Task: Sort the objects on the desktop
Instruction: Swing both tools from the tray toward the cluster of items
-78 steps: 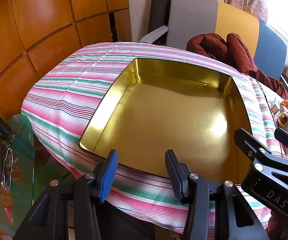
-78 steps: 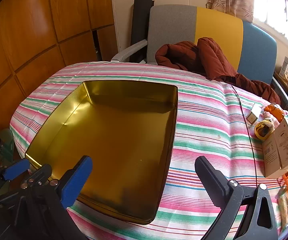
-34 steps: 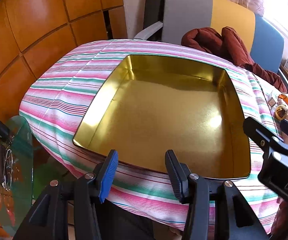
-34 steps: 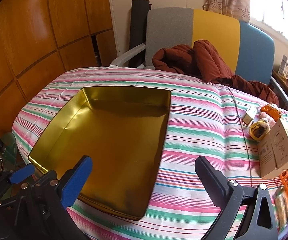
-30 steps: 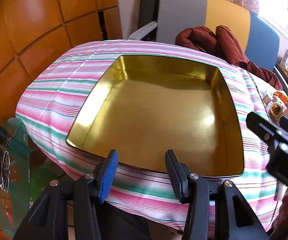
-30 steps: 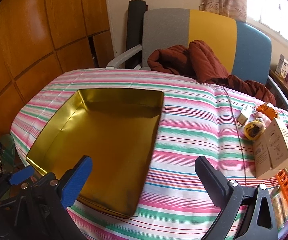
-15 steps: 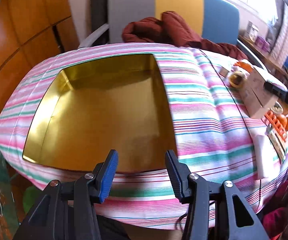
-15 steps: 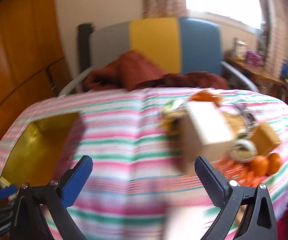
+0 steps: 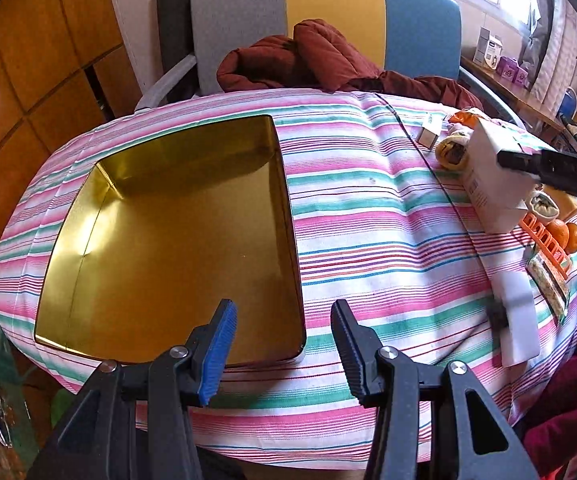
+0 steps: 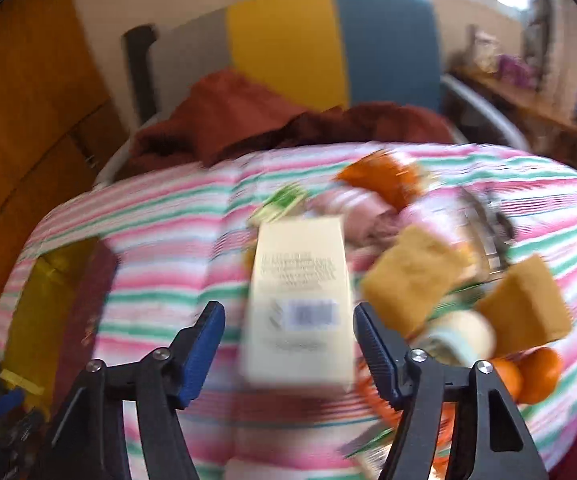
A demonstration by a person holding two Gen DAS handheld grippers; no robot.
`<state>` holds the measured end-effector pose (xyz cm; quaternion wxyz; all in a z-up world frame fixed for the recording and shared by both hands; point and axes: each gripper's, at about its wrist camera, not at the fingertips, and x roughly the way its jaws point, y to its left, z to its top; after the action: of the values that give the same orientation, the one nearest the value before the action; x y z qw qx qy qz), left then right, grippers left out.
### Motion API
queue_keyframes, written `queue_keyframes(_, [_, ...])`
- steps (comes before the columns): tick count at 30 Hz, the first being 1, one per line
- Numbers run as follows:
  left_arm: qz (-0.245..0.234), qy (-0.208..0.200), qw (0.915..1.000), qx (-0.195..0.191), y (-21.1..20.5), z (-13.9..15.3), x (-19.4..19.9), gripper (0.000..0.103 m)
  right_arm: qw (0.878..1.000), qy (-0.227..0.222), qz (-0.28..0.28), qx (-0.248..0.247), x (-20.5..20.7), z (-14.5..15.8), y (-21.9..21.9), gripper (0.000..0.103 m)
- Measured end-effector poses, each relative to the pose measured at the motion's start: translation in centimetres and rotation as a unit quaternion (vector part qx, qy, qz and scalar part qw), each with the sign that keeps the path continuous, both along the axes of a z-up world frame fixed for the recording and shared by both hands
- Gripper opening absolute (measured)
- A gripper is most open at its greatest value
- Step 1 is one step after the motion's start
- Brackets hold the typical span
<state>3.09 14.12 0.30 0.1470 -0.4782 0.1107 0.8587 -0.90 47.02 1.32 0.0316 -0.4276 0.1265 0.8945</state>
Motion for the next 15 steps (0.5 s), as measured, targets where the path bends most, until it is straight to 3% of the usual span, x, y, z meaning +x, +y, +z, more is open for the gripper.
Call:
queue_keyframes(3, [0.002,-0.003,1.0000,0.004,0.1,0.0,-0.2,0.050,0.995,0.010,0.081,-0.059,1.1,0.5,-2.6,0.067])
queue_keyframes(8, [-0.002,-0.013,0.9998,0.017,0.6,-0.2,-0.6,0.050,0.999,0.025,0.018,-0.027,1.9,2.1,-0.4,0.084])
queue_keyframes(11, [-0.009,-0.023,0.9995,0.020,1.3,-0.4,-0.7,0.049,0.999,-0.026,-0.019,0.006,0.6,1.0,2.0,0.085])
queue_keyframes(15, [-0.019,-0.042,0.9983,0.035,2.2,-0.7,-1.2,0.050,0.997,-0.078,-0.006,0.029,-1.3,-1.1,3.1,0.079])
